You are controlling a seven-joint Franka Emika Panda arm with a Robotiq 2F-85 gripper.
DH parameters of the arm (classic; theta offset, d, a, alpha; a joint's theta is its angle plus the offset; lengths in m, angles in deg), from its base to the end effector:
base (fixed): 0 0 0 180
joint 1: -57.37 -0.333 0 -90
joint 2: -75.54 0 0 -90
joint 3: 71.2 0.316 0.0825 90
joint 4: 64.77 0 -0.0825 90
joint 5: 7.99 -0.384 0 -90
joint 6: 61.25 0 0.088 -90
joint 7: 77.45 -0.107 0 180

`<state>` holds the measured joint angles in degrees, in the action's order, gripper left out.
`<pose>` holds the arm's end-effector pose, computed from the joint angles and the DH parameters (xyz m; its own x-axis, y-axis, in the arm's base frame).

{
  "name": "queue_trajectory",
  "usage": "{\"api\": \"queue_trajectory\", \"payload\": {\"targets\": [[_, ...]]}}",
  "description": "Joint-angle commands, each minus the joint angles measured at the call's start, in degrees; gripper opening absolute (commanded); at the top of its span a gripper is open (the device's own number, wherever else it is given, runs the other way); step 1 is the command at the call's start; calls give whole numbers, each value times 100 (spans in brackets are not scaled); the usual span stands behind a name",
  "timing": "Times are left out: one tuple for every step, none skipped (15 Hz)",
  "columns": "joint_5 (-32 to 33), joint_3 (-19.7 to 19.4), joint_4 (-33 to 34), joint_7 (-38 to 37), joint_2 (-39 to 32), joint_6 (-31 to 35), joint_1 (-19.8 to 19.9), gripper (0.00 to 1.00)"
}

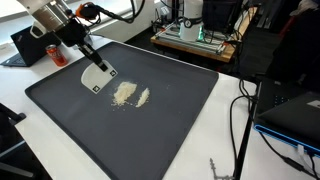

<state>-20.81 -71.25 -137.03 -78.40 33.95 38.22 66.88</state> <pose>0.7091 -0.0988 0.3113 0.9433 -0.2122 -0.2554 -0.2659 -0.9434 -0.1982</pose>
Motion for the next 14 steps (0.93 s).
{"api": "queue_trajectory", "payload": {"targets": [[-509, 36, 274, -24, -76, -360, 329, 1], [-642, 28, 221, -30, -42, -267, 412, 1], [-804, 47, 196, 1, -22, -238, 506, 1], [-945, 53, 139, 35, 14, -207, 590, 1], [-1097, 60, 58, 81, 63, -175, 682, 1], [-1225, 59, -11, 116, 110, -161, 754, 1], [-1348, 62, -148, 203, 197, -110, 830, 1], [-1485, 80, -248, 310, 262, -80, 907, 1], [-1593, 69, -406, 411, 363, -16, 969, 1], [-1683, 63, -554, 512, 452, 38, 1017, 1], [-1747, 48, -697, 620, 537, 81, 1053, 1], [-1822, 46, -929, 765, 673, 122, 1095, 1], [-1862, 22, -1151, 889, 799, 218, 1110, 1], [-1885, 4, -1423, 1063, 959, 280, 1122, 1]]}}
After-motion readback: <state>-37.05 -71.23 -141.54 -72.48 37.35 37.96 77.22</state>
